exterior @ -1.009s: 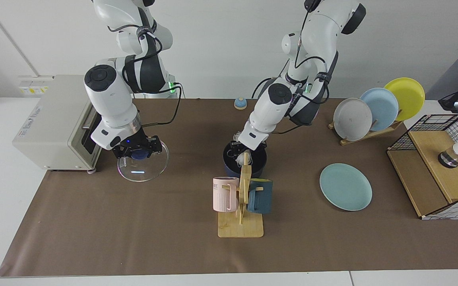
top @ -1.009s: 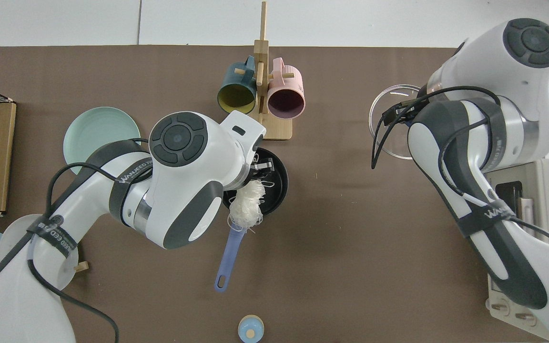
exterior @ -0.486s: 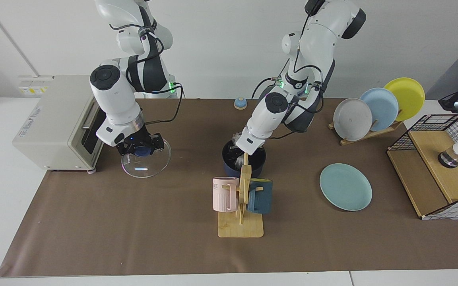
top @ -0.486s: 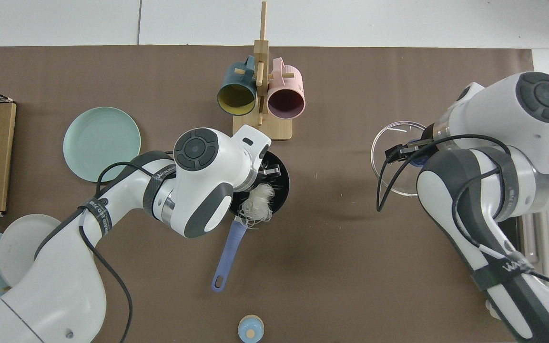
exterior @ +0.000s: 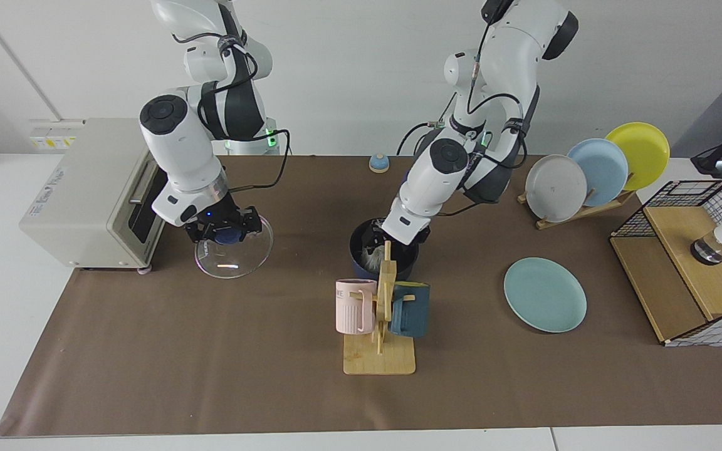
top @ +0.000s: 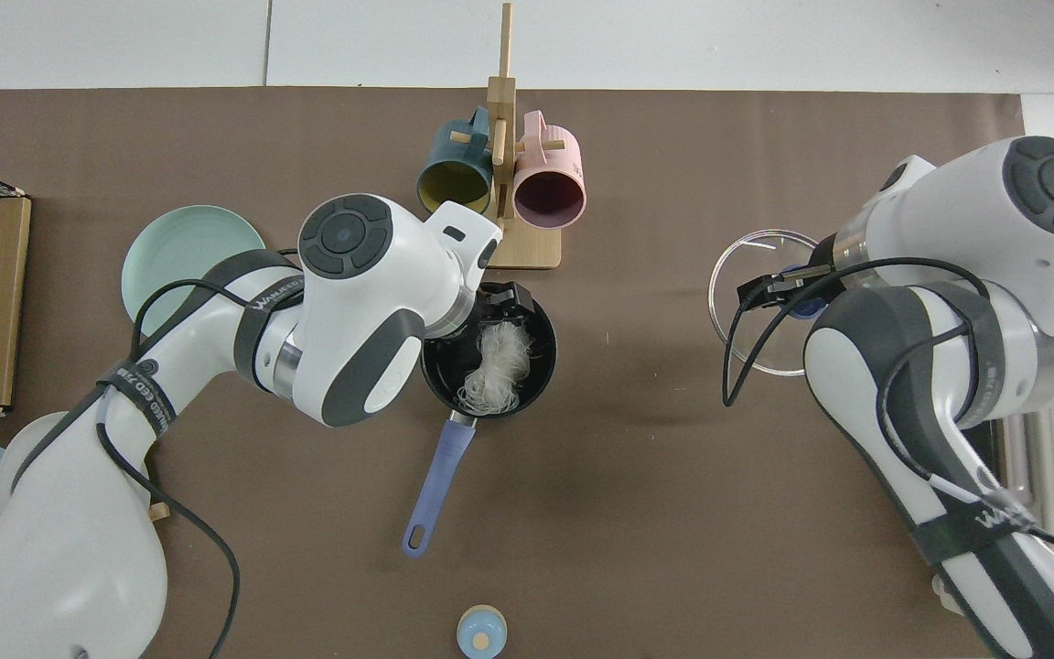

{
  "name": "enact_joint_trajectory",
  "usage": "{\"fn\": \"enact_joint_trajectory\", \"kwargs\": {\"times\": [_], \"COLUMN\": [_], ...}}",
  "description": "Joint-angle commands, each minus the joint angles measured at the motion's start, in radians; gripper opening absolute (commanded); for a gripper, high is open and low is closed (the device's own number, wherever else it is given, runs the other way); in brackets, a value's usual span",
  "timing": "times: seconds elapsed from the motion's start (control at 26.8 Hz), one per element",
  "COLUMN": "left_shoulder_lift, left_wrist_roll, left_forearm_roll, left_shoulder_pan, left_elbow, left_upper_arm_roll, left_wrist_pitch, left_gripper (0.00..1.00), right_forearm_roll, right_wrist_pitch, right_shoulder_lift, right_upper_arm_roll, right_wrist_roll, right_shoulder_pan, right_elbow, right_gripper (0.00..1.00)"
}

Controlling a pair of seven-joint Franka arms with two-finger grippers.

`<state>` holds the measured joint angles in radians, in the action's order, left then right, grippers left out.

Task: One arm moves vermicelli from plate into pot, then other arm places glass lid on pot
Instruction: 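Lower the vermicelli into the pot and open the left gripper, then withdraw the left gripper while the right gripper carries the glass lid over the pot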

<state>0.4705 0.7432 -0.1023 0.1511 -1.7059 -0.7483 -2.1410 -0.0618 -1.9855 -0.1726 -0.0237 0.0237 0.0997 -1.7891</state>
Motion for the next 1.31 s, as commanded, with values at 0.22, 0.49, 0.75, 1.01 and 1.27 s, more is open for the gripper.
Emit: {"fn": "enact_joint_trajectory", "kwargs": {"times": [0.22, 0.49, 0.75, 1.01, 1.27], "left_shoulder_lift": [-0.05, -0.124, -0.187, -0.239, -0.357], "left_wrist_roll": [-0.093, -0.272, -0.479, -0.678, -0.797], "left_forearm_roll": [-0.025, -0.022, -0.011, 0.044, 0.133], "left_shoulder_pan": [0.082, 0.142, 0.024, -0.018, -0.127], "left_elbow": [0.227, 0.233, 0.223, 0.16, -0.006], "left_upper_arm_roll": [0.012, 0.079, 0.354, 0.527, 0.713], "left_wrist_pitch": [0.338, 0.426, 0.44, 0.431, 0.411], "left_gripper": [1.0, 1.0, 1.0, 1.0, 1.0], "right_forearm_roll": [-0.021, 0.036, 0.196, 0.352, 0.407], "right_wrist_pitch": [0.017, -0.035, -0.042, -0.042, -0.042], "right_shoulder_lift": [0.058, 0.028, -0.129, -0.294, -0.39], "right_upper_arm_roll": [-0.175, -0.301, -0.436, -0.509, -0.512], "right_wrist_roll": [-0.362, -0.649, -0.951, -1.152, -1.211], "right_shoulder_pan": [0.003, 0.023, 0.041, 0.083, 0.124], "right_elbow": [-0.016, -0.004, 0.105, 0.244, 0.335], "right_gripper": [0.0, 0.0, 0.0, 0.0, 0.0]}}
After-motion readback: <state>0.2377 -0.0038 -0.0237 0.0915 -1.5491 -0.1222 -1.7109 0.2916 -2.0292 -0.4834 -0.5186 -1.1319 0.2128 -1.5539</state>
